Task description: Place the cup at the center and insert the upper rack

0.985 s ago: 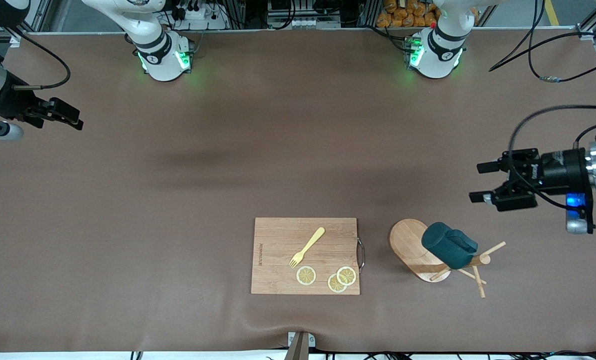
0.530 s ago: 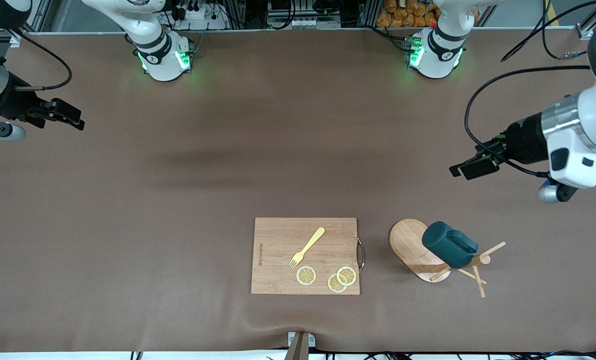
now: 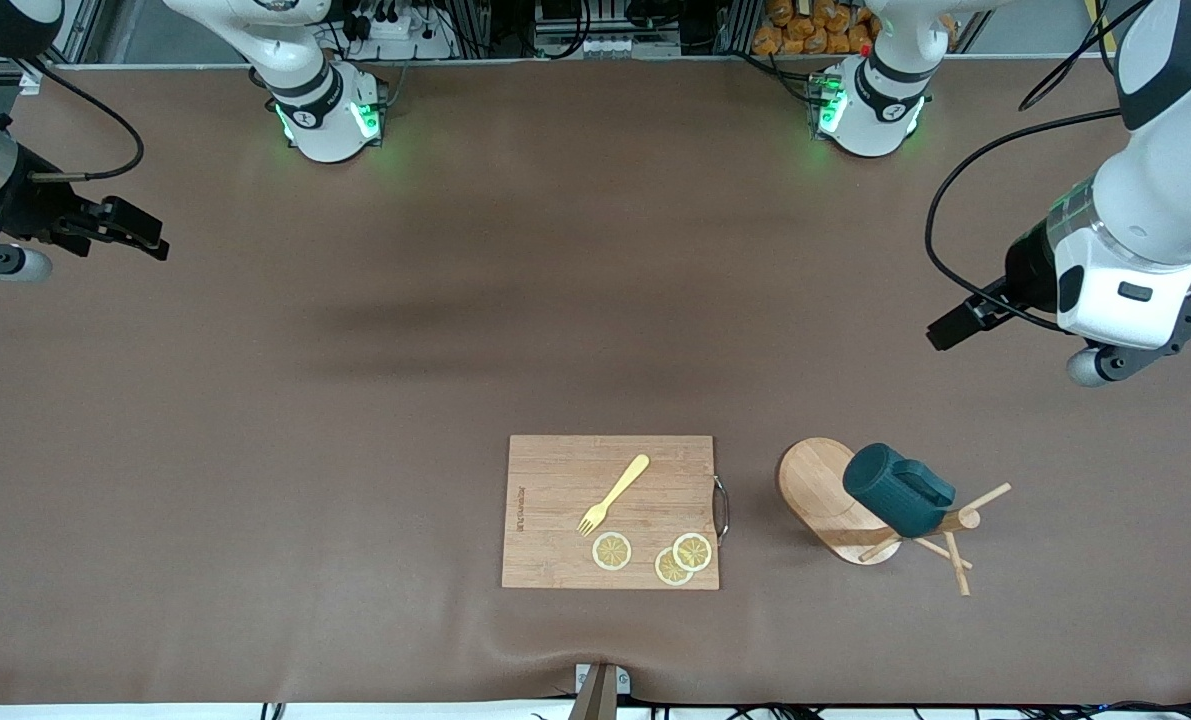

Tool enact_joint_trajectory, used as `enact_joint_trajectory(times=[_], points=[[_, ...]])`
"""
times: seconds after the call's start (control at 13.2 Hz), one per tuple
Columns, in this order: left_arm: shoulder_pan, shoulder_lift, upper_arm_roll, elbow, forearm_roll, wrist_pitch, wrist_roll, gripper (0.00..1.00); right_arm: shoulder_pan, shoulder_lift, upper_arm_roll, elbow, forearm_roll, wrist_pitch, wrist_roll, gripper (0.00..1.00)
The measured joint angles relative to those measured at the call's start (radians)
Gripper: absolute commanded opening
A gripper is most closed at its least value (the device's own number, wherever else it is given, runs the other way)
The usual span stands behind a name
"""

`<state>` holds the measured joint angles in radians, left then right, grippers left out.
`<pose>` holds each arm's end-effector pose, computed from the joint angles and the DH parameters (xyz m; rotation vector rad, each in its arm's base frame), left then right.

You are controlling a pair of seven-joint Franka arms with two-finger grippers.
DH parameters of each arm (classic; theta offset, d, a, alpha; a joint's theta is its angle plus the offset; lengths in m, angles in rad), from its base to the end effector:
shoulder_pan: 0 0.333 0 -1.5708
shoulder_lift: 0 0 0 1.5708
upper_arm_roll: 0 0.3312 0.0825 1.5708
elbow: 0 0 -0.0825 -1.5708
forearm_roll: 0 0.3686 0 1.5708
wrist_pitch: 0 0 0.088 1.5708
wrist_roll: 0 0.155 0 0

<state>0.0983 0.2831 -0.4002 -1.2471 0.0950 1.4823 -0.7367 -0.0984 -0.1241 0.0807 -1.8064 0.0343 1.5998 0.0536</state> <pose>0.5988 -0.1331 0.5770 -3.0596 -0.7081 0.0478 0.4914 -0.0016 0.5509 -3.1139 0.1164 0.1299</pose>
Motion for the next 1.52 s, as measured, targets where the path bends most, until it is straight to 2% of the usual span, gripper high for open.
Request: enact_joint_trajectory(times=[0.23, 0.45, 0.83, 1.29, 1.52], points=[[0.013, -0.003, 0.029, 0.001, 0.017, 0.000, 0.113, 1.00, 0.000, 0.000, 0.000, 0.000, 0.000, 0.000, 0.000, 1.00], [0.006, -0.034, 0.101, 0.000, 0.017, 0.000, 0.242, 1.00, 0.000, 0.000, 0.000, 0.000, 0.000, 0.000, 0.000, 1.00], [-0.102, -0.135, 0.330, -0.046, 0.010, -0.033, 0.473, 1.00, 0.000, 0.000, 0.000, -0.003, 0.000, -0.001, 0.000, 1.00], [-0.188, -0.242, 0.508, -0.150, -0.083, -0.034, 0.524, 1.00, 0.000, 0.000, 0.000, -0.020, 0.000, -0.001, 0.000, 1.00], [-0.208, -0.285, 0.532, -0.198, -0.091, -0.011, 0.526, 1.00, 0.000, -0.001, 0.000, -0.020, 0.000, 0.001, 0.000, 1.00]])
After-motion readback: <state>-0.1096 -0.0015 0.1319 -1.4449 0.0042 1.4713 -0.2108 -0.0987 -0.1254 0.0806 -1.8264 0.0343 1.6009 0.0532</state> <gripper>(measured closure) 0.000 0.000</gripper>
